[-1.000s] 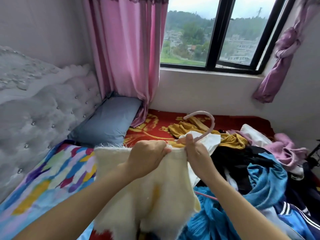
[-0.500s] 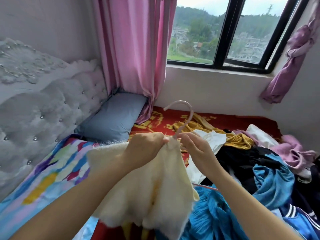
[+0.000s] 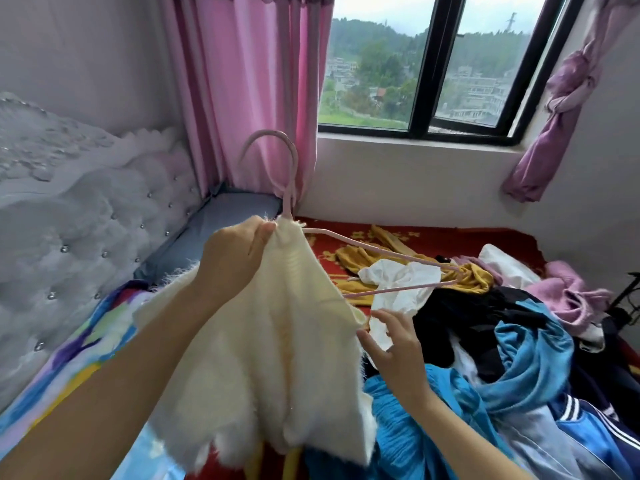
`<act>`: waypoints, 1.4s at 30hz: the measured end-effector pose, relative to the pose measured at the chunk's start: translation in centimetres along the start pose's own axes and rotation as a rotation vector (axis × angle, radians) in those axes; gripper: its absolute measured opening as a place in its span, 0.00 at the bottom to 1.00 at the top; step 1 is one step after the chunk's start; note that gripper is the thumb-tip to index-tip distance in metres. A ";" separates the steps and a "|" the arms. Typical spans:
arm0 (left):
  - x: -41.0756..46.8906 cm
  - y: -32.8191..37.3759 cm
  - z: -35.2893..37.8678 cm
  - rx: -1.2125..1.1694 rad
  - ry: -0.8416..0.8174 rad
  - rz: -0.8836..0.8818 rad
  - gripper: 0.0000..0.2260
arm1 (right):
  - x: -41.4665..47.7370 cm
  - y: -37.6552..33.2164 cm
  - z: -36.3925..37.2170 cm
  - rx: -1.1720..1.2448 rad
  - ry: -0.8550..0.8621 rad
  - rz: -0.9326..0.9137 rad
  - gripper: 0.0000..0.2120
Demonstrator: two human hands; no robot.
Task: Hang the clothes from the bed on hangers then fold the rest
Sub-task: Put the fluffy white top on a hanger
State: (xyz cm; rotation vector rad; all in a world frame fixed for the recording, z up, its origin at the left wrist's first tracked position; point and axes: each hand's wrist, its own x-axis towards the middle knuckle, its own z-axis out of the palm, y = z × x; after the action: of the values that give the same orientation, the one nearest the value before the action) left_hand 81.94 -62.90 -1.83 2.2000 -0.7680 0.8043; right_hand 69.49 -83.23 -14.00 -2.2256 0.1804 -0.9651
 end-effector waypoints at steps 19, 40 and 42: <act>1.4 -7.7 -3.9 -0.068 0.284 -0.129 0.16 | 1.2 -8.8 -9.8 0.346 -0.373 -0.362 0.10; 0.9 0.4 -3.9 0.122 0.204 0.163 0.21 | 12.3 -13.8 -4.8 0.029 -0.387 -0.181 0.08; 0.9 0.3 -4.2 0.106 0.174 0.115 0.18 | 13.1 -14.3 -4.8 -0.285 -0.529 -0.322 0.11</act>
State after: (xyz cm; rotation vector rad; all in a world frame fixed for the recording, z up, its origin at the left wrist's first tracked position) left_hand 80.91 -60.23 1.38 2.1586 -0.7867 1.1010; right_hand 73.53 -80.05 5.30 -2.7461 -0.3070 -0.4926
